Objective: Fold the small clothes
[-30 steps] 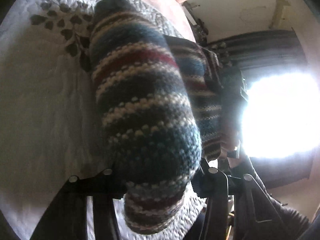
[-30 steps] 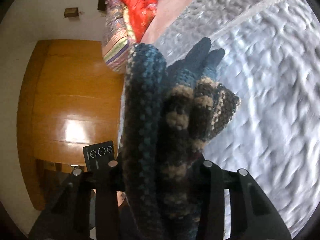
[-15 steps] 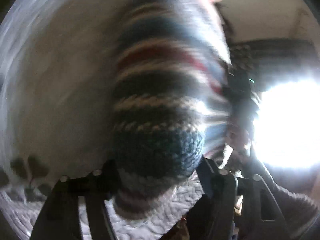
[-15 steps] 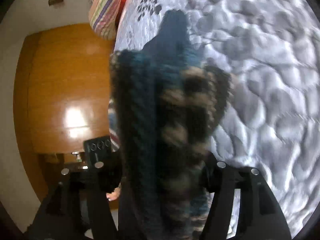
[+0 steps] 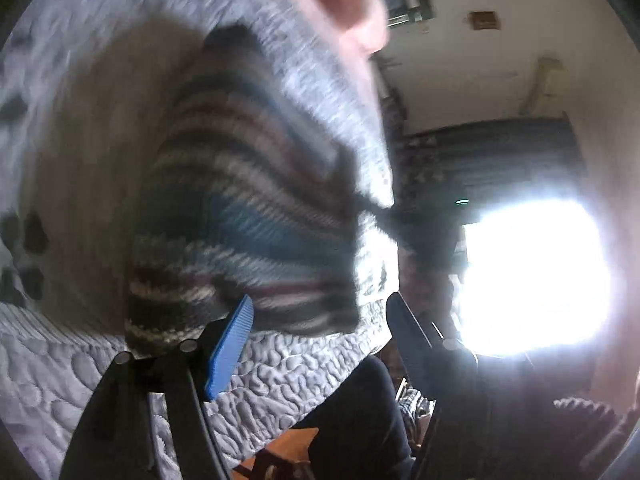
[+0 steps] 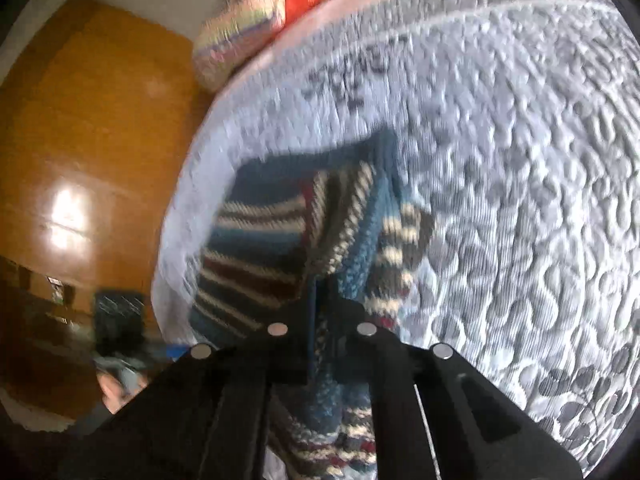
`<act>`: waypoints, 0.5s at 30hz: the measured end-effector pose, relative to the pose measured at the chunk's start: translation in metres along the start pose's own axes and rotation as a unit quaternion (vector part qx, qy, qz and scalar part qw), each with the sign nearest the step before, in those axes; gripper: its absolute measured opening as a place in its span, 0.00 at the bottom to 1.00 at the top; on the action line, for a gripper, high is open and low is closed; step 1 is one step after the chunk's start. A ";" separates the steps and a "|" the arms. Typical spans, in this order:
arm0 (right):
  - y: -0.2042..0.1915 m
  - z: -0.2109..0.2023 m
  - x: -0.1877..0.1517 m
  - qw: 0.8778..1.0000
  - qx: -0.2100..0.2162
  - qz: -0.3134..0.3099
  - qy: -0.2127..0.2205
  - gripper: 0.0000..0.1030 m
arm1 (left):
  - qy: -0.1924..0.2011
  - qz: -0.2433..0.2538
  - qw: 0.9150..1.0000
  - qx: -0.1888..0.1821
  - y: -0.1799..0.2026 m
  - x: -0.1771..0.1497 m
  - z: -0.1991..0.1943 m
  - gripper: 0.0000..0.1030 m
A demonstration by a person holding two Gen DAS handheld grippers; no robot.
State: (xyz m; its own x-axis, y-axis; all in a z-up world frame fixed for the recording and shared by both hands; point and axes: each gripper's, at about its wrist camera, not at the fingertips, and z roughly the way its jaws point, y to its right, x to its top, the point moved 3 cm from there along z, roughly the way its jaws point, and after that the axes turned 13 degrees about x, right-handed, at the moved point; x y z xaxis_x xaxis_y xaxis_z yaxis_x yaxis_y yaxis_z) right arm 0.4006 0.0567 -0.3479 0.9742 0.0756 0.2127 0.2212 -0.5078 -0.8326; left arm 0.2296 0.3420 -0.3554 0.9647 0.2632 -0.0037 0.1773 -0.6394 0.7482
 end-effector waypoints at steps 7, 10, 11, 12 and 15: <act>0.044 -0.001 -0.011 0.999 -0.021 0.046 0.007 0.11 | -0.068 -0.024 0.997 0.026 -0.016 -0.003 0.020 0.55; 0.012 -0.024 -0.008 0.999 -0.024 0.005 0.035 0.13 | -0.053 0.027 0.998 -0.014 0.023 0.011 0.002 0.56; 0.001 -0.028 -0.008 0.999 -0.023 -0.010 0.039 0.13 | -0.041 0.038 0.998 -0.017 0.031 0.019 -0.002 0.56; -0.004 -0.031 -0.009 0.999 -0.018 -0.019 0.035 0.13 | -0.024 0.048 0.998 -0.023 0.042 0.034 -0.006 0.56; -0.017 -0.005 -0.013 0.999 -0.019 -0.045 -0.020 0.13 | 0.005 0.062 0.998 -0.001 0.050 0.077 0.002 0.56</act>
State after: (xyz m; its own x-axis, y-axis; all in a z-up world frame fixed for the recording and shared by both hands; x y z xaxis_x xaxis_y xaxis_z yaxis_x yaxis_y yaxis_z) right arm 0.3842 0.0601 -0.3340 0.9514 0.1559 0.2655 0.3074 -0.5291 -0.7909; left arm 0.3132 0.3284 -0.3196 0.9774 0.1890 0.0946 0.0568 -0.6660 0.7438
